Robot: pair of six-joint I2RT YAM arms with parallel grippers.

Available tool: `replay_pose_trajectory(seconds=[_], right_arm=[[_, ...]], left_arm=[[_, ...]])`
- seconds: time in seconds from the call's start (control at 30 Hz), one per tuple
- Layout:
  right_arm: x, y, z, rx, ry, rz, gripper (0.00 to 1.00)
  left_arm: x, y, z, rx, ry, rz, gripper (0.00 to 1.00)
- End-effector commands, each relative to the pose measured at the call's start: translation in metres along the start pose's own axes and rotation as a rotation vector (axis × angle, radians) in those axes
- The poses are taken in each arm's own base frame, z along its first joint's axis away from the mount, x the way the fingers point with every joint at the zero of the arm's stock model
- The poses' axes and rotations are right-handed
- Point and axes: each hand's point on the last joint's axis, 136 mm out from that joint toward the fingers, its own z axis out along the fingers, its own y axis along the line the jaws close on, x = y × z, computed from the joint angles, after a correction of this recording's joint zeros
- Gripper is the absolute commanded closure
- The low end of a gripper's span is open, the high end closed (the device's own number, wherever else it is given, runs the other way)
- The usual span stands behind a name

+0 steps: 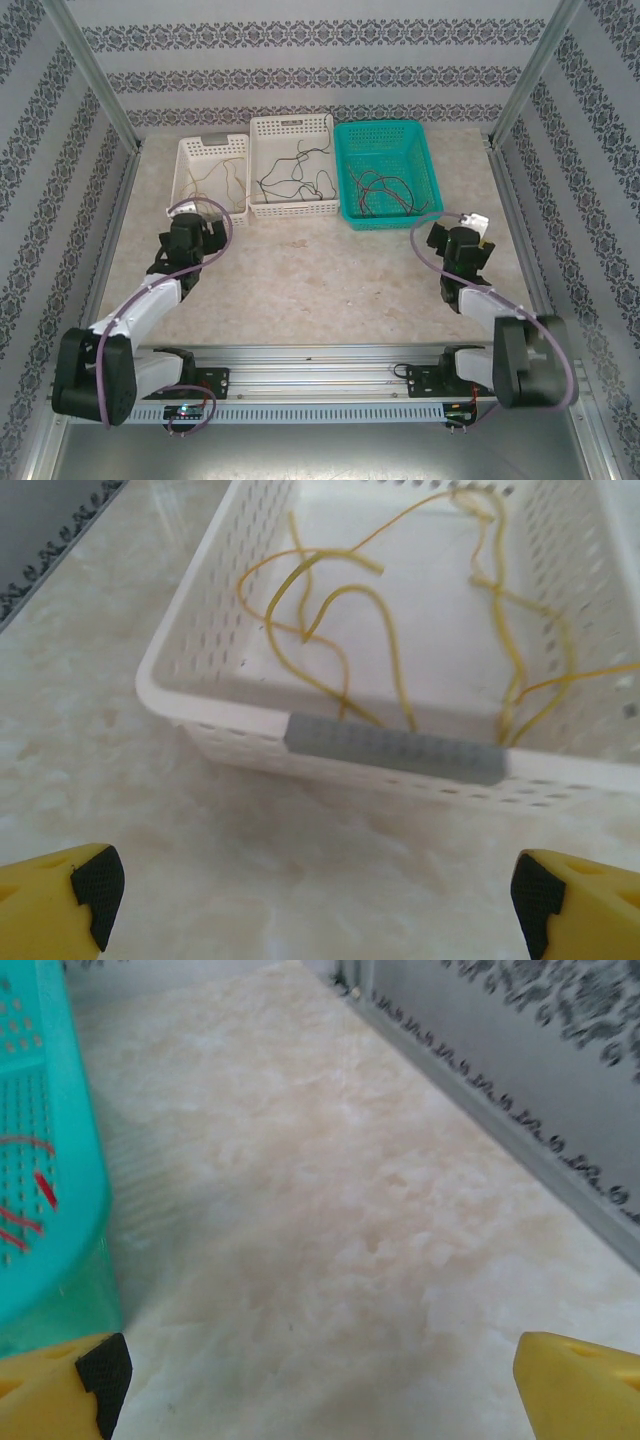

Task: Untangle the cables

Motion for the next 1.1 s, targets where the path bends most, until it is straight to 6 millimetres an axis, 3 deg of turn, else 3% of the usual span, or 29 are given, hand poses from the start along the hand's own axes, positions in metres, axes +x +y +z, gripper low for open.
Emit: replay_pose_trajectory(seconds=[0.0,0.1,0.17,0.23,0.33,0.4,0.43,0.6,0.63,0.73,1.07], right_arm=[[-0.034,0.026,0.004,-0.131,-0.182,-0.034,0.02],[-0.021,0.051,0.015,-0.251,-0.125,-0.095,0.02],[-0.023,0.062,0.017,-0.318,-0.213,-0.095,0.02],[-0.016,0.048,0.018,-0.253,-0.135,-0.081,0.02],[-0.018,0.049,0.021,-0.228,-0.150,-0.095,0.02],[-0.020,0.051,0.021,-0.218,-0.155,-0.101,0.02],[-0.019,0.050,0.021,-0.210,-0.153,-0.103,0.02],[-0.010,0.058,0.021,-0.229,-0.120,-0.147,0.02],[-0.022,0.062,0.022,-0.236,-0.148,-0.140,0.02],[-0.022,0.062,0.022,-0.237,-0.146,-0.140,0.02],[-0.021,0.064,0.022,-0.249,-0.140,-0.140,0.02]], left_arm=[[-0.024,0.005,0.009,-0.048,-0.164,0.049,0.00],[-0.007,0.002,0.026,-0.036,-0.170,0.103,0.00],[-0.011,0.003,0.032,-0.049,-0.198,0.080,0.00],[-0.013,0.005,0.040,0.003,-0.196,0.052,0.00],[-0.011,0.005,0.052,0.063,-0.223,0.039,0.00],[0.005,-0.012,0.056,0.158,-0.214,0.095,0.00],[0.000,-0.014,0.059,0.156,-0.245,0.104,0.00],[0.004,-0.015,0.060,0.157,-0.214,0.105,0.00],[0.002,-0.015,0.060,0.157,-0.233,0.106,0.00],[0.001,-0.004,0.057,0.073,-0.255,0.082,0.00],[0.000,-0.007,0.055,0.093,-0.269,0.090,0.00]])
